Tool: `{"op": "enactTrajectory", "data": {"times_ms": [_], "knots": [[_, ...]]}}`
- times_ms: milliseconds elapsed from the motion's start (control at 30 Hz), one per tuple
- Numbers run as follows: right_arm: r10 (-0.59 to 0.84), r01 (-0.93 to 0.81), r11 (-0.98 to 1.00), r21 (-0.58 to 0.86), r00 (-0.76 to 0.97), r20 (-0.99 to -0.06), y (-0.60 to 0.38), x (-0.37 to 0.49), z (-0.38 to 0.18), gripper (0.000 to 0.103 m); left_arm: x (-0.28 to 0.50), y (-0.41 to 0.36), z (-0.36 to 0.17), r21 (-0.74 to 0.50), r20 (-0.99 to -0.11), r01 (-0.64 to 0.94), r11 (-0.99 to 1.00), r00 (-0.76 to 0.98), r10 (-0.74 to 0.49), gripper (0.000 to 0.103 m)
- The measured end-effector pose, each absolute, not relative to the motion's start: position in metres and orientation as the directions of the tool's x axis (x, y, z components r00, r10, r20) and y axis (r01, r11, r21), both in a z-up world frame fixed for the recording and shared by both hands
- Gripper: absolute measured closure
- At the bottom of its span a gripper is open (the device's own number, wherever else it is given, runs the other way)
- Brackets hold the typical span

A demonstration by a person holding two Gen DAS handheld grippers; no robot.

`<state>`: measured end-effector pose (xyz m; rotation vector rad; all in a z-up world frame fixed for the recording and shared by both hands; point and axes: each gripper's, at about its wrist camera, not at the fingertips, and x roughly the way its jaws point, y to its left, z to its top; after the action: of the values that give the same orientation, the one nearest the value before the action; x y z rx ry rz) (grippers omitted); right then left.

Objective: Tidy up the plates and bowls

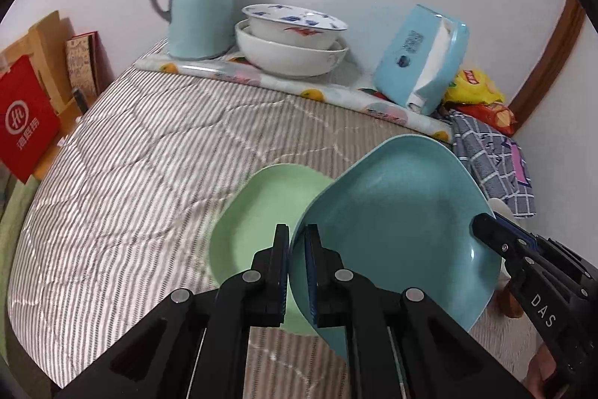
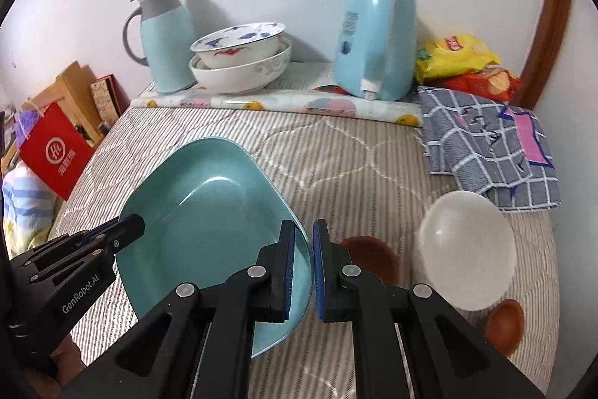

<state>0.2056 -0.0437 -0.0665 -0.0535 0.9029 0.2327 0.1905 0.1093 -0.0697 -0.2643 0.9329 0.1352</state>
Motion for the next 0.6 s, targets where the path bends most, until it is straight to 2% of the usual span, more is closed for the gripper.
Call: {"op": "enactTrajectory", "data": {"times_ms": [600], "knots": [[0.22, -0.319, 0.946, 0.048, 0.528, -0.821, -0.001, 0.241, -0.101, 0.093, 0.202, 0.145, -0.097, -0.17, -0.842, -0.328, 0.929, 0.538, 0.036, 0.094]]}}
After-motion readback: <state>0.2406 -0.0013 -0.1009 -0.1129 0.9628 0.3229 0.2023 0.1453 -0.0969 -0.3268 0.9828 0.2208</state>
